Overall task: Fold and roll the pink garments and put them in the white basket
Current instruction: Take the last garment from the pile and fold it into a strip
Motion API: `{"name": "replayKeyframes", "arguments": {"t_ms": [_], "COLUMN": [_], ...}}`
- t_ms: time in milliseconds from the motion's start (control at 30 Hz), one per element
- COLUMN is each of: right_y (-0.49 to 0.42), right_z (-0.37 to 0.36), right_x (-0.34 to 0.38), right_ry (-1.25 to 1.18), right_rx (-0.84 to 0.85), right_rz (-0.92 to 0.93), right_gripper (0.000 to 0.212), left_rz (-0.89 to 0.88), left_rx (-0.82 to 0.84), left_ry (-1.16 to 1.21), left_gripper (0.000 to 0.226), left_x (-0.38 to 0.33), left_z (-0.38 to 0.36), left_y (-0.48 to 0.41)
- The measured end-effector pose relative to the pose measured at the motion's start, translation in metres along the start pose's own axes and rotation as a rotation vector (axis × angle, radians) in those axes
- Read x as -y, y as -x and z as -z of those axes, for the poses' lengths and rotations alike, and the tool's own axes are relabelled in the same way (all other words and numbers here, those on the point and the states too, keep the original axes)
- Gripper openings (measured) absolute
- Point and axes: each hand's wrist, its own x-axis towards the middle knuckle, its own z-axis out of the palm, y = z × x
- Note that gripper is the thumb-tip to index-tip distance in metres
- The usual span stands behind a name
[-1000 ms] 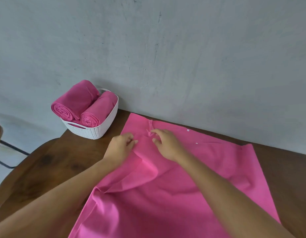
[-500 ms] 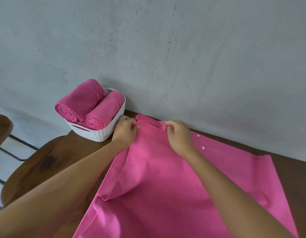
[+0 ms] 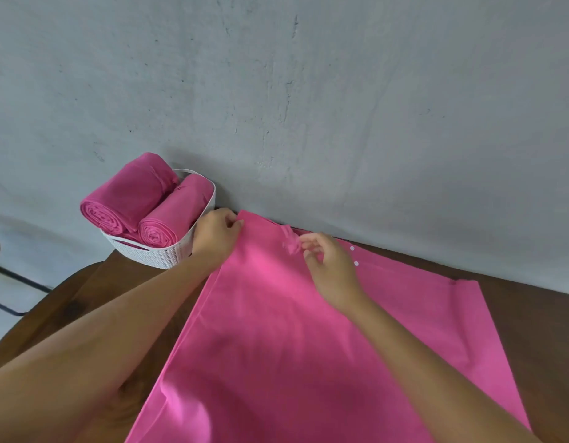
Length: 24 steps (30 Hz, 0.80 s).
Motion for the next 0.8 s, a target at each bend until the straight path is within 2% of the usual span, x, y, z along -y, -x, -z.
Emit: {"name": "replayKeyframes", "arguments": {"t_ms": [167, 267, 367, 533, 700, 800], "right_y": [0.027, 0.037, 0.044, 0.052, 0.042, 0.035], "right_z": [0.029, 0.067, 0.104, 0.138, 0.152, 0.150], "right_x": [-0.048, -0.082, -0.112, -0.137, -0.148, -0.149], "right_ry": [0.241, 0.482, 0.673, 0.807, 0.909, 0.974], "right_rx": [0.041, 0.017, 0.025, 0.131, 0.195, 0.190], "right_rz": [-0.039, -0.029, -0.098, -0.199, -0.230, -0.239], "right_gripper": [0.032, 0.034, 0.036, 0.039, 0.042, 0.033], "left_rz": [0.045, 0.043, 0.087, 0.180, 0.157, 0.133], "left_rx": [-0.030, -0.011, 0.005, 0.017, -0.011, -0.025], "left_ry": [0.064, 0.127, 0.167, 0.195, 0.196, 0.173], "left_gripper": [0.011, 0.008, 0.010, 0.018, 0.017, 0.016], "left_x": [0.002, 0.009, 0.018, 0.036, 0.038, 0.041], "left_z": [0.018, 0.023, 0.025, 0.016, 0.011, 0.009], "left_y": [0.024, 0.051, 0.077, 0.105, 0.117, 0.118]}}
